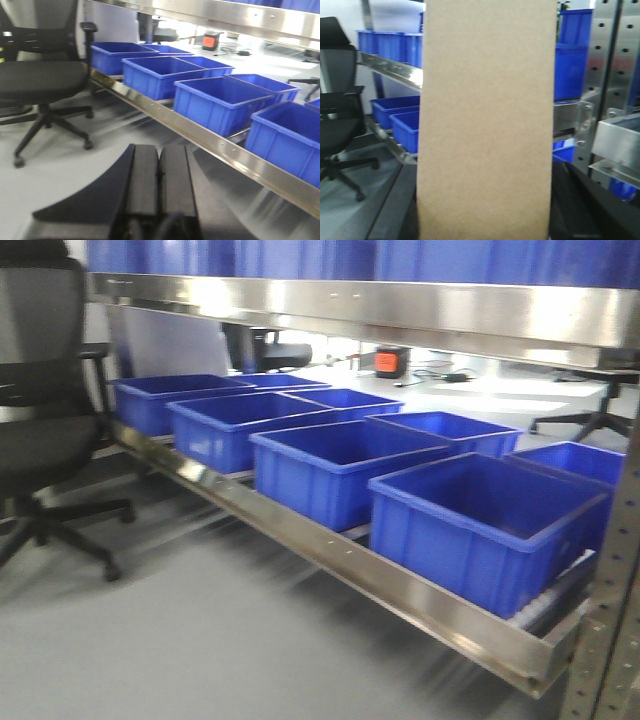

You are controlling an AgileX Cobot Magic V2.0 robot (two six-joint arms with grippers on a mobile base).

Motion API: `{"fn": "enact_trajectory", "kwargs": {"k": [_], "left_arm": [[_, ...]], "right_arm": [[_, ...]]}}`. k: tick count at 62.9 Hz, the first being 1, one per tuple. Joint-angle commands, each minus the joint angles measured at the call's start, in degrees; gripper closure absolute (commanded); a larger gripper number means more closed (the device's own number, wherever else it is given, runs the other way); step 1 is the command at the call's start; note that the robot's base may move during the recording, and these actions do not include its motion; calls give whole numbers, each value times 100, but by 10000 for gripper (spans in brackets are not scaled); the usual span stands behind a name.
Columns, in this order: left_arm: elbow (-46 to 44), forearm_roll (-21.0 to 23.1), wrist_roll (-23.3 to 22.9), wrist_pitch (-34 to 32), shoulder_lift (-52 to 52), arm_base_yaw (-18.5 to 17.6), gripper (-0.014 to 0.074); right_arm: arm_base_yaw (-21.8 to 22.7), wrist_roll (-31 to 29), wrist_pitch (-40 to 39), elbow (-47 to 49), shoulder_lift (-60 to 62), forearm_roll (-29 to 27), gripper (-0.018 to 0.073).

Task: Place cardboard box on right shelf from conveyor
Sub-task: 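Drive to the steel shelf rack with blue bins, box held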

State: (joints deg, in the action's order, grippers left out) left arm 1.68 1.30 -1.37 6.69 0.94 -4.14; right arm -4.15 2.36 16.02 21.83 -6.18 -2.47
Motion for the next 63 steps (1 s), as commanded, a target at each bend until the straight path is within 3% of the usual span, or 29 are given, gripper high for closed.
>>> {"fn": "enact_trajectory", "kwargs": {"k": [1,63], "left_arm": [[59,-7,-27,-492,45,2,713],[59,-7,-27,-492,45,-8,713]], "right_arm": [[23,-40,-643,167,-65,39,505],[23,-40,-643,167,-65,39,505]]}}
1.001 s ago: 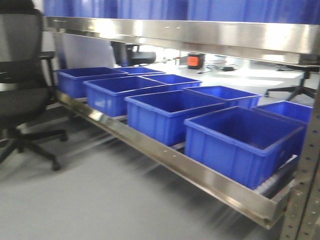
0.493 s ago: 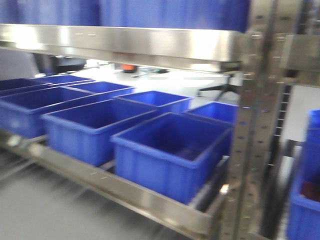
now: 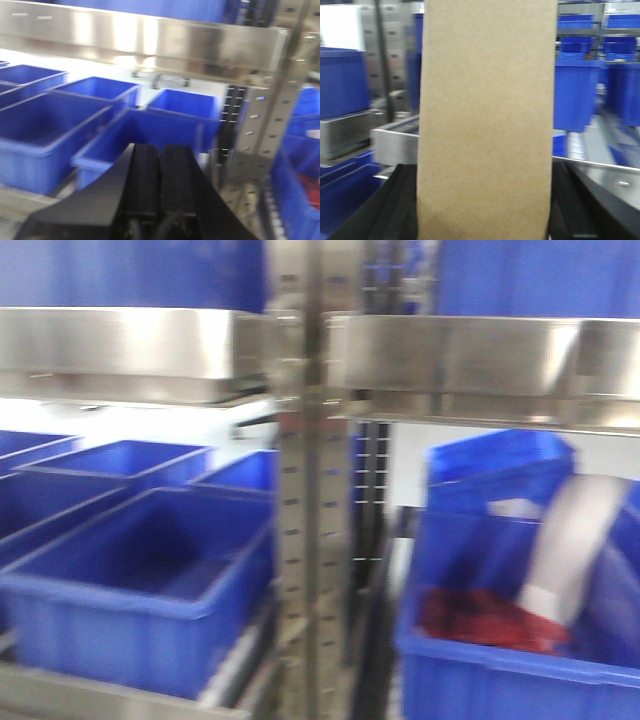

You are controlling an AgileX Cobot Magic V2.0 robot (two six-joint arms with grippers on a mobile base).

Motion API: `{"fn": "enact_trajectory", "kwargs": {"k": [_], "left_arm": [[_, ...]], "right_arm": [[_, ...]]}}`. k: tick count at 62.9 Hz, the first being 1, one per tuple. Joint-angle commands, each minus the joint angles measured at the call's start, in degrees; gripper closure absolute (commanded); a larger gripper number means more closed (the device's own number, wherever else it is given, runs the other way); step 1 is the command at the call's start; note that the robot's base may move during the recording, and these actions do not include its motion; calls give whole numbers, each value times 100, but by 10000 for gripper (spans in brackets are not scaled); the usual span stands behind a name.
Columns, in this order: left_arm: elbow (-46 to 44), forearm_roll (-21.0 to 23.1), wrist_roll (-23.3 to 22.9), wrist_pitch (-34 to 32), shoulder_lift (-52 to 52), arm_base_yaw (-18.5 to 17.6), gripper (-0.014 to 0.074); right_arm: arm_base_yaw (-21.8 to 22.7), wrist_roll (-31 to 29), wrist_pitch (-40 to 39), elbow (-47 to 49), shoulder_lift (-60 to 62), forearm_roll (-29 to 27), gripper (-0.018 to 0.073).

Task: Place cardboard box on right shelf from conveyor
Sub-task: 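Drive to the steel shelf rack with blue bins, box held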

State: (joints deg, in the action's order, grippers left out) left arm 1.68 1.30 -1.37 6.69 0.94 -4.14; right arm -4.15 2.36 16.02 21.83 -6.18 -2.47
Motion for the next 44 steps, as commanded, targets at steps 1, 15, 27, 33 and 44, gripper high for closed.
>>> {"fn": "enact_trajectory", "kwargs": {"k": [1,15,27,33,44], "left_arm": [[59,-7,-27,-492,45,-8,713],[59,-7,-27,-492,45,-8,713],[59,-7,-27,-492,45,-8,713],[59,-7,-27,-492,45,-8,713],[59,-7,-27,-492,45,-8,713]], "right_arm": [[23,-40,-643,167,-65,39,505],[23,-40,-643,167,-65,39,505],[23,-40,-643,167,-65,39,505],[23,-40,-643,167,-65,39,505],[23,-40,-643,167,-65,39,505]]}}
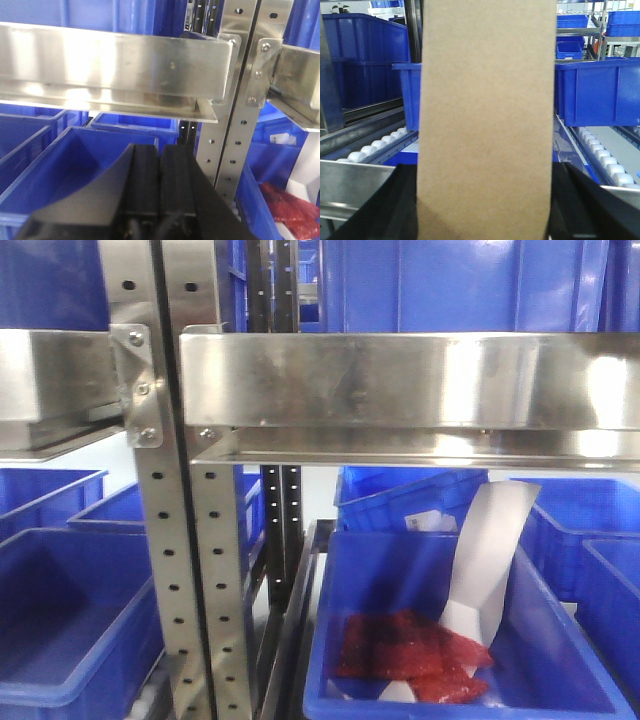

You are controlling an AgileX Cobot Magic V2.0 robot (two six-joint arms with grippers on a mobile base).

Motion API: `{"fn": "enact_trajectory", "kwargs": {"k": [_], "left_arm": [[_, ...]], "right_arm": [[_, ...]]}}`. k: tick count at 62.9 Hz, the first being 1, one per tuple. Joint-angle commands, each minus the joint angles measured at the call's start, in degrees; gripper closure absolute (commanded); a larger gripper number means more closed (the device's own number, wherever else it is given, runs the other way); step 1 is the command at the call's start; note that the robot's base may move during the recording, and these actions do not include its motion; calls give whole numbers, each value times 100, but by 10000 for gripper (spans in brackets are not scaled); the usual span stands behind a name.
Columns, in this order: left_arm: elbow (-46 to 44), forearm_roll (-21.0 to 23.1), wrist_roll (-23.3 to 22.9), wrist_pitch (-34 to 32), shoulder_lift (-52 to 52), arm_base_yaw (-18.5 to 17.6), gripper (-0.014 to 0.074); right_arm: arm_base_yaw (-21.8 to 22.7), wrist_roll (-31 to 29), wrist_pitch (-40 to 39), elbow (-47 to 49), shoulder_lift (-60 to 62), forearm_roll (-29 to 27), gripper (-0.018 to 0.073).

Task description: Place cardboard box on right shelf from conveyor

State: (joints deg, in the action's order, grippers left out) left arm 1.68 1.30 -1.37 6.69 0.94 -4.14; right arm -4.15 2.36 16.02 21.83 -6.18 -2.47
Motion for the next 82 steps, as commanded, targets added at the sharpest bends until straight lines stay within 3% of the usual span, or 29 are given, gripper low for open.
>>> {"fn": "enact_trajectory", "kwargs": {"k": [1,82], "left_arm": [[59,-7,-27,-492,45,-8,712],[59,-7,-27,-492,45,-8,713]], "right_arm": [[23,-40,-643,167,-65,39,505],[23,-40,-790,167,-64,39,505]]}}
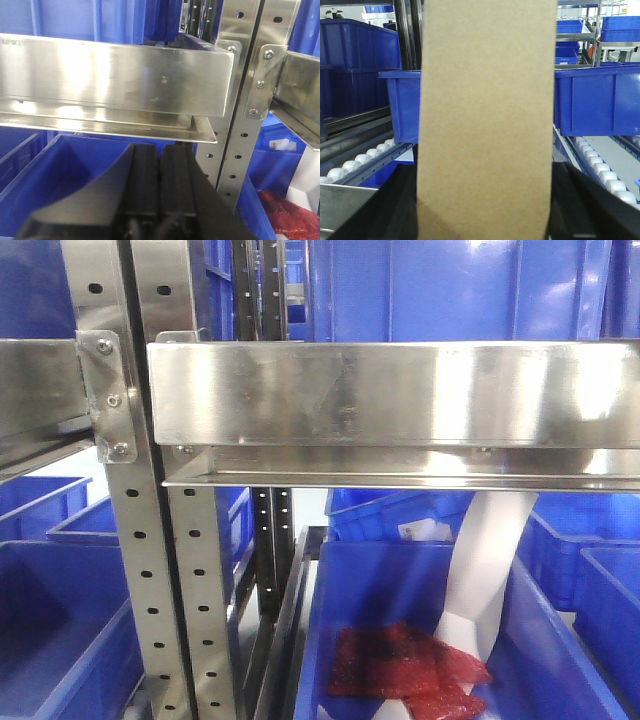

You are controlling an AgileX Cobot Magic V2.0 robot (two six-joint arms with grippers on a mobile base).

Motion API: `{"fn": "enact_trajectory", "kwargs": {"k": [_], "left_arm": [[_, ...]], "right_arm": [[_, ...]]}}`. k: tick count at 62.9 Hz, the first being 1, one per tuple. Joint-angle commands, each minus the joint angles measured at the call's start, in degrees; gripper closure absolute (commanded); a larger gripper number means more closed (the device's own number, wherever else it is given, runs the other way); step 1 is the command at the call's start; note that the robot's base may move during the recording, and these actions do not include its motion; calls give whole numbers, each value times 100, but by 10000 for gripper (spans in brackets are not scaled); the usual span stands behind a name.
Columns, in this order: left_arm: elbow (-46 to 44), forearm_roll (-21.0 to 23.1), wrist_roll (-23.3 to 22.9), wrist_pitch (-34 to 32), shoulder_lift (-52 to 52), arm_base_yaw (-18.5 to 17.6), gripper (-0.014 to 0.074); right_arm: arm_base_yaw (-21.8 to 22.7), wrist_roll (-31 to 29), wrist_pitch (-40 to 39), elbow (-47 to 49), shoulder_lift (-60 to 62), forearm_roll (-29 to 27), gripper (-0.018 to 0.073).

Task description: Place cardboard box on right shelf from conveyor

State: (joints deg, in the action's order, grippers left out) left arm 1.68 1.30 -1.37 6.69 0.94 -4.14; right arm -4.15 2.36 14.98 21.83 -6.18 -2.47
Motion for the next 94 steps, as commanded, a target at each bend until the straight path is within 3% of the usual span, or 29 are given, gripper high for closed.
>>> {"fn": "enact_trajectory", "kwargs": {"k": [1,13,29,47,71,82,94], "left_arm": [[59,-7,-27,-492,45,-8,712],[59,-7,-27,-492,45,-8,713],[59,-7,-27,-492,45,-8,713],[59,-7,-27,-492,45,-8,713],[59,-7,-27,-492,45,-8,713],[59,-7,-27,-492,45,-8,713],[59,-7,-27,-492,45,-8,713]], "right_arm": [[23,-40,-692,179,-64,39,505],[23,-35,-480,870,-278,39,505],[23,-40,-201,2352,-1915,394,505],[23,-604,-567,3657,-4072,2334,505],[-2,-938,-1424,3788,-5808,5047,505],[-2,-938,-1989,3771,-6205,5737,505],[-160,-938,-2054,3771,-6475,5965,505]]}}
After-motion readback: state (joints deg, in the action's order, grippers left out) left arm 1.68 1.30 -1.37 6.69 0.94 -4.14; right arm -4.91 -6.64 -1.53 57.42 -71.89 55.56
